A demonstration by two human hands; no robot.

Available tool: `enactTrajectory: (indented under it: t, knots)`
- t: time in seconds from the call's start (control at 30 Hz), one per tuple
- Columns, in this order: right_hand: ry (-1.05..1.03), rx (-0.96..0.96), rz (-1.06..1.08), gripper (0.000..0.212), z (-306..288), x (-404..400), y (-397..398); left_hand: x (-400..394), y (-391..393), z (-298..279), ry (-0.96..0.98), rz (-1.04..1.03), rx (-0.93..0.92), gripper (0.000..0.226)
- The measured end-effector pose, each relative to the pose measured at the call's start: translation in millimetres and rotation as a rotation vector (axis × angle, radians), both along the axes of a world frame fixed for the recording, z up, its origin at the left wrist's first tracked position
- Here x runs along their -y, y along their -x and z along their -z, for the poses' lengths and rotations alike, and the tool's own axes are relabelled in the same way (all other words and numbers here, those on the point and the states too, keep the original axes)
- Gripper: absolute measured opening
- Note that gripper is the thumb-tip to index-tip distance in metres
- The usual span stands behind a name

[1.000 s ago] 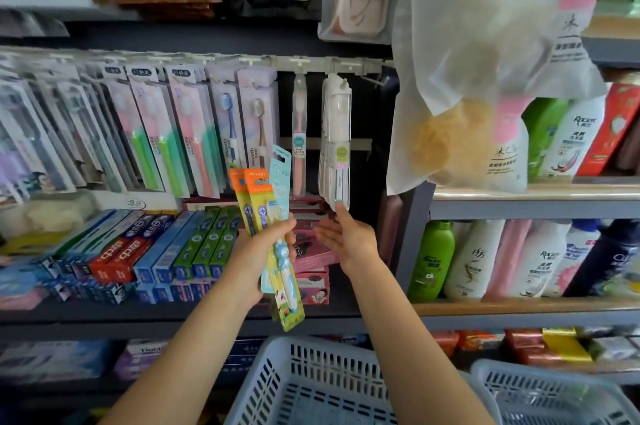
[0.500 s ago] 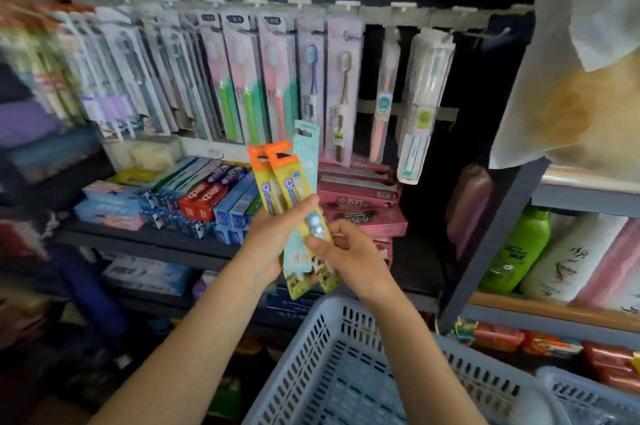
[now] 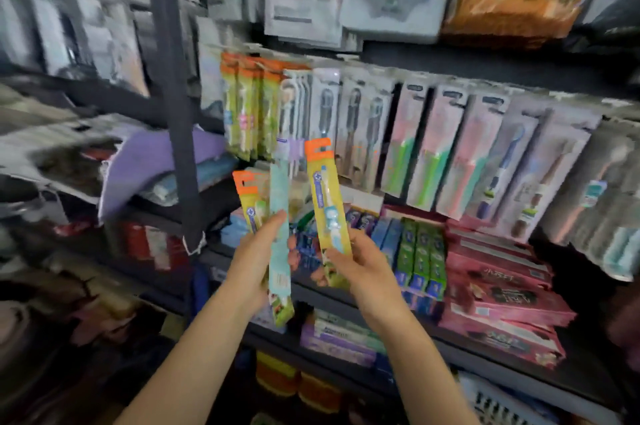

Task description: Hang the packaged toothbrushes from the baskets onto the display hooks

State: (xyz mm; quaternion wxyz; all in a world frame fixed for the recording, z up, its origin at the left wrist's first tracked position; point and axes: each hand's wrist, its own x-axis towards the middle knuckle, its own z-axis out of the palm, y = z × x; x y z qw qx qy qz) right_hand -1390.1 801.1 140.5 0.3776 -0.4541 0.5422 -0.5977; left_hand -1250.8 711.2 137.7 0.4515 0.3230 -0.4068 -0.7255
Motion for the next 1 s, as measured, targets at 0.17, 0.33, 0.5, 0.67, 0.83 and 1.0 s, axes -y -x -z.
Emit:
enactTrajectory:
  t: [0.17,0.33,0.5,0.67,0.83,1.0]
  knots:
    - [0.047,0.029,0.058,0.012,-16.3,71.7,-84.0,61.0,-83.9,-16.8,0.104,0.016,0.002,0.051]
    - [0.08,0.008,0.09,0.013,-24.2,111.7,-134.8,97.1,-132.6,-20.7,0.107,-0.01,-0.019,0.027]
    - [0.114,0.077,0.134,0.013,-38.7,138.2,-152.9,122.0,-158.9,-18.8,0.096,-0.02,-0.06,0.035]
    - [0.115,0.04,0.264,0.012,-61.4,162.7,-143.3,137.6,-164.5,-22.8,0.064,-0.01,-0.112,0.031]
    - [0.139,0.07,0.29,0.011,-75.3,182.0,-122.9,147.1,-151.0,-33.1,0.058,0.037,-0.159,0.038]
    - [0.131,0.067,0.298,0.011,-72.2,194.7,-104.4,155.5,-128.3,-37.9,0.087,0.01,-0.041,0.061]
